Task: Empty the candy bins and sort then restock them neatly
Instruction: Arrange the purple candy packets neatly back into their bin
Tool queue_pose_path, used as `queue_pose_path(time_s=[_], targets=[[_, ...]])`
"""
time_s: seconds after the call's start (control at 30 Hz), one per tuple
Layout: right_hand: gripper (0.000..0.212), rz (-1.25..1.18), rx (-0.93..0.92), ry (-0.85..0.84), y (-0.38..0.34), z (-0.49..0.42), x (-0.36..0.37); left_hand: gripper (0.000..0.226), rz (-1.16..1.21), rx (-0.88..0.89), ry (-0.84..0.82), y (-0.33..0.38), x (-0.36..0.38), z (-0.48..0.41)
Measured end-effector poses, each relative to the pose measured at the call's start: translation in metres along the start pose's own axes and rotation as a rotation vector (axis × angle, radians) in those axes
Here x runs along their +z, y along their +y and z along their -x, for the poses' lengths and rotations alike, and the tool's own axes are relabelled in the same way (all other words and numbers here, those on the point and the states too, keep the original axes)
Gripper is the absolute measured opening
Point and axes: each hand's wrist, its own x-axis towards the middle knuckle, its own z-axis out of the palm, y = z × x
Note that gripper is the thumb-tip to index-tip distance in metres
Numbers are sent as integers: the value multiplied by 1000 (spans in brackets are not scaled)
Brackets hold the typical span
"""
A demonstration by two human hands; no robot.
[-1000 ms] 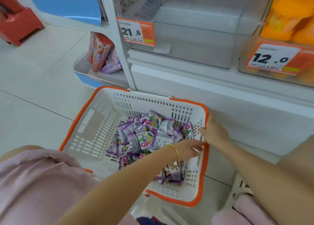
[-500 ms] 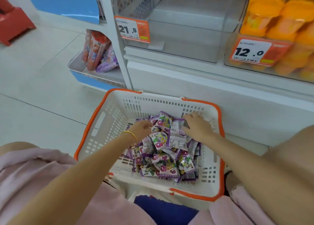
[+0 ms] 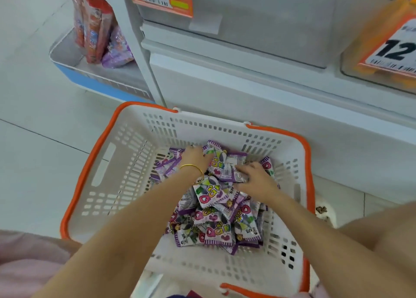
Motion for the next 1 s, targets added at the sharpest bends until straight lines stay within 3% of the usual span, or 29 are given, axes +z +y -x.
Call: queue_pose_path(time_s=[0.1,0.17,0.3,0.4,0.53,0.6,0.7,0.9,1.0], targets=[[31,-643,213,50,-3,1,-22,53,-71,-31,23,9,10,-6],[30,-987,326,35,-6,2,-31,52,-46,-7,62,13,10,-4],[23,-1207,312,16,-18,5,-40,31,221,59,133,21,-6,13],[12,-1217,179,4,-38,16,-45,28,477,51,56,22,-34,42],[30,-969,-32,146,-77,36,-51,46,793,32,-55,13,-82,94],[44,-790,-94,277,-97,50,-51,33,974,-22,-112,7,-102,121],[29,-688,-197,398,-123,71,-43,13,1202,-22,-110,-2,-117,157],[27,-498,-249,576,-147,83,-16,16,1225,-22,68,-11,-104,166],[29,-548,-177,663,-142,76,-16,21,1268,-10,3,-9,-98,155]])
